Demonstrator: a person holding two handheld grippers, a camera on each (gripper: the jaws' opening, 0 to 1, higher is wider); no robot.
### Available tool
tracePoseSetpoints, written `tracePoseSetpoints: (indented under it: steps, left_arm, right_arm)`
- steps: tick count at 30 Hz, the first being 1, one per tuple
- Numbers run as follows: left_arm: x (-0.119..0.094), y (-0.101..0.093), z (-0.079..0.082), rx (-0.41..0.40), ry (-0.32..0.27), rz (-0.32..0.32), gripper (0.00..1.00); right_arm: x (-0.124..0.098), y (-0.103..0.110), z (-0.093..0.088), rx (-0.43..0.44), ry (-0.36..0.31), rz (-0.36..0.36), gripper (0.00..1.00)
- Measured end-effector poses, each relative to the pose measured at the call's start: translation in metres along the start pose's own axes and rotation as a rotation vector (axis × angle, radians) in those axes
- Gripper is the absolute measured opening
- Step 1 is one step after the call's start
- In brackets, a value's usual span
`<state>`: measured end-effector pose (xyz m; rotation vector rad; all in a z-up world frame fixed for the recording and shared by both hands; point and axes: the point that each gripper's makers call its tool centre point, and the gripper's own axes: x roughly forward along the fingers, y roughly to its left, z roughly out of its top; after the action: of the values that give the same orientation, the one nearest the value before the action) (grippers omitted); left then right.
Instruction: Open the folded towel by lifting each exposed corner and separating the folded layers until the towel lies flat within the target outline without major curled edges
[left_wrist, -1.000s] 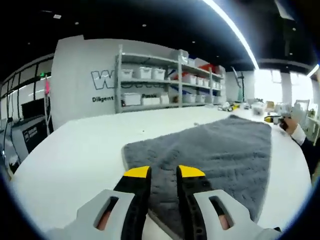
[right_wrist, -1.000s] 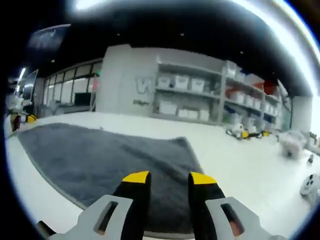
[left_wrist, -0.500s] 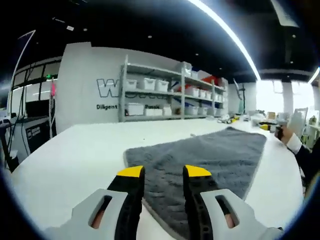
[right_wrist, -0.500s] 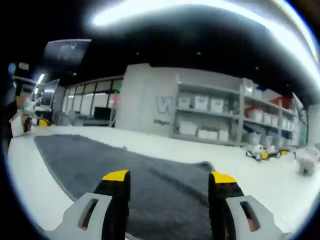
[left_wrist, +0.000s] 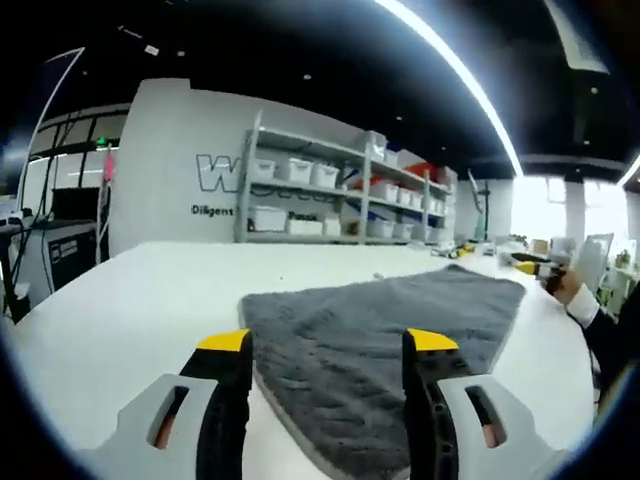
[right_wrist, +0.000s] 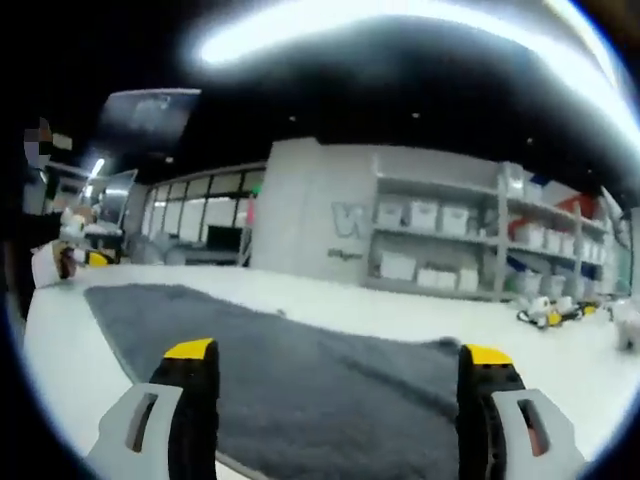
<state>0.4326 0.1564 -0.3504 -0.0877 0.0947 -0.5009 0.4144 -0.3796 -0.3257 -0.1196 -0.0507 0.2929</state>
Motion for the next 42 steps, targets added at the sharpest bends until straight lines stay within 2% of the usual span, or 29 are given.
tracePoseSetpoints:
  steps: [5,9,13,16,19,24,28,31,35,39,42]
  left_arm:
    - [-0.002,0.005,-0.004,0.063,0.022,0.047,0.7]
    - [-0.002,-0.001,0.0,0.024,0.001,0.02,0.75]
    - [-0.003,-0.003,0.003,0.02,-0.013,0.019,0.83]
    - [-0.006,-0.003,0.009,0.004,-0.046,0.028,0.84]
    - [-0.008,-0.008,0.017,-0.033,-0.089,0.006,0.84]
    - [-0.011,-0.012,0.023,-0.052,-0.126,0.01,0.88]
    - [-0.011,-0.01,0.014,-0.021,-0.085,0.033,0.91]
    - [-0.01,-0.01,0.012,-0.017,-0.073,0.033,0.92]
    - [-0.011,-0.012,0.015,-0.004,-0.088,0.03,0.93]
    - [-0.01,-0.013,0.016,-0.001,-0.089,0.023,0.94]
    - [-0.009,-0.013,0.013,-0.002,-0.074,0.02,0.94]
  right_arm:
    - [0.002,0.006,-0.002,-0.047,0.039,-0.037,1.0]
    - [0.003,0.014,0.003,-0.034,0.015,-0.002,1.0]
    - [0.004,0.029,0.008,0.024,-0.006,0.064,1.0]
    - [0.005,0.036,0.011,0.025,-0.006,0.07,1.0]
    - [0.006,0.042,0.011,0.024,-0.005,0.083,1.0]
    - [0.006,0.056,0.014,0.026,-0.019,0.121,1.0]
    - [0.01,0.066,0.013,0.014,-0.01,0.149,1.0]
    - [0.011,0.075,0.01,-0.031,0.009,0.159,1.0]
    - [0.012,0.08,0.008,-0.016,0.016,0.185,1.0]
    - [0.012,0.073,0.007,-0.03,0.023,0.157,1.0]
    - [0.011,0.067,0.009,0.013,0.008,0.151,1.0]
